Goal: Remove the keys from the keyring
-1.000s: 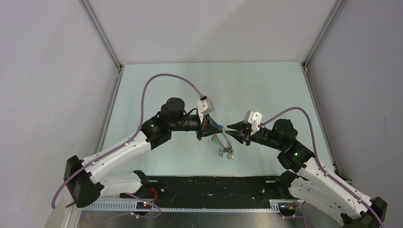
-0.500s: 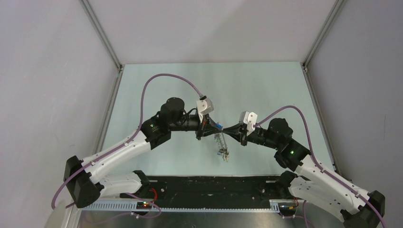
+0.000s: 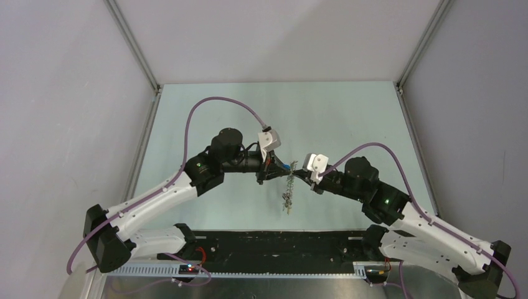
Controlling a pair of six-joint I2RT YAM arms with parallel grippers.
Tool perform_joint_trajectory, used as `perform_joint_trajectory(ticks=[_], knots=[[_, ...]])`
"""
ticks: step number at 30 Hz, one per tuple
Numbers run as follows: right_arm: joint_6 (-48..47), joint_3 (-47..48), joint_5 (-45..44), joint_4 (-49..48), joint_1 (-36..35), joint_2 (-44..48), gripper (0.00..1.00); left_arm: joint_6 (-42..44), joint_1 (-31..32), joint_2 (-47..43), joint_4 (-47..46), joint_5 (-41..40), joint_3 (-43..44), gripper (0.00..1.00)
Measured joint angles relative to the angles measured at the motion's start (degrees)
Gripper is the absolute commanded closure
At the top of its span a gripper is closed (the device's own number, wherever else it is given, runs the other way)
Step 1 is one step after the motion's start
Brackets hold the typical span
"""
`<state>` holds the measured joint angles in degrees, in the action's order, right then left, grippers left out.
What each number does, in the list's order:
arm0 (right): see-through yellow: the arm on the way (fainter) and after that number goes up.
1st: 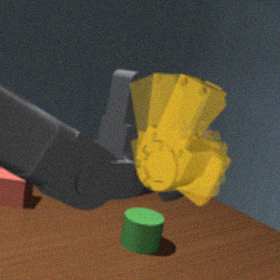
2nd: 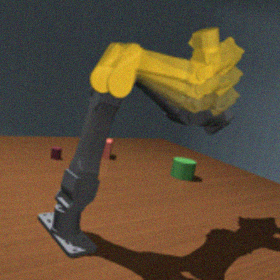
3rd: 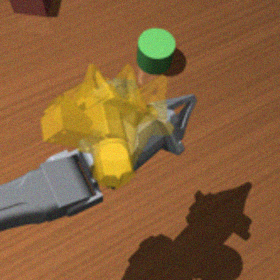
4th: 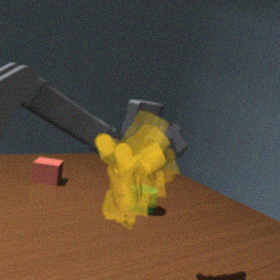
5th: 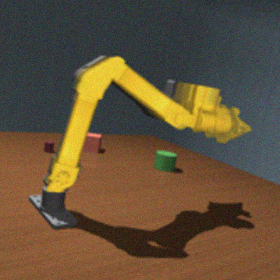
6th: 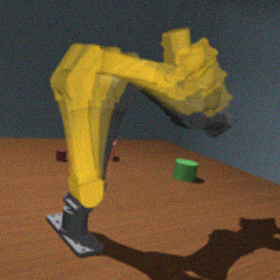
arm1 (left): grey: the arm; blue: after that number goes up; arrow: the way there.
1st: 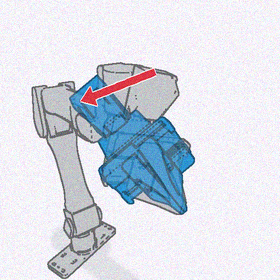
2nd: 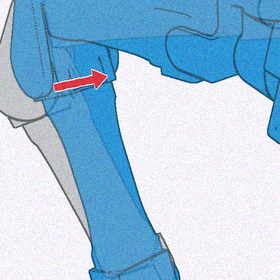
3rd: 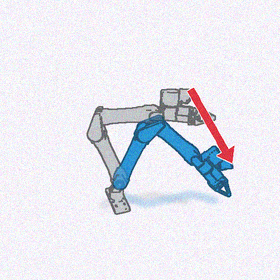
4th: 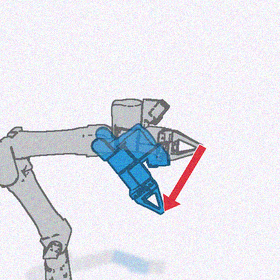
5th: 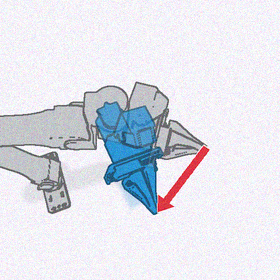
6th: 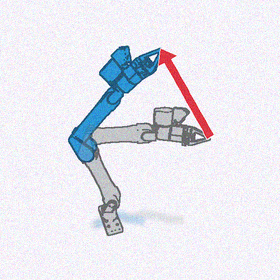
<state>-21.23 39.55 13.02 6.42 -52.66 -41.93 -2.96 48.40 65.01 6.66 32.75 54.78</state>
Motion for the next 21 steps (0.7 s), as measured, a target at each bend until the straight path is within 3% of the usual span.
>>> perform_joint_trajectory(ticks=[11, 21], knots=[[-2.8, 20.0, -6.1, 25.4, -3.5, -12.4, 1.00, 0.2, 0.0, 0.3, -0.1, -0.9, 0.0, 1.00], [3.2, 39.7, -3.9, 46.4, -1.5, -25.2, 1.00, -0.1, -0.5, 1.4, -0.4, -1.6, 0.0, 1.00]])
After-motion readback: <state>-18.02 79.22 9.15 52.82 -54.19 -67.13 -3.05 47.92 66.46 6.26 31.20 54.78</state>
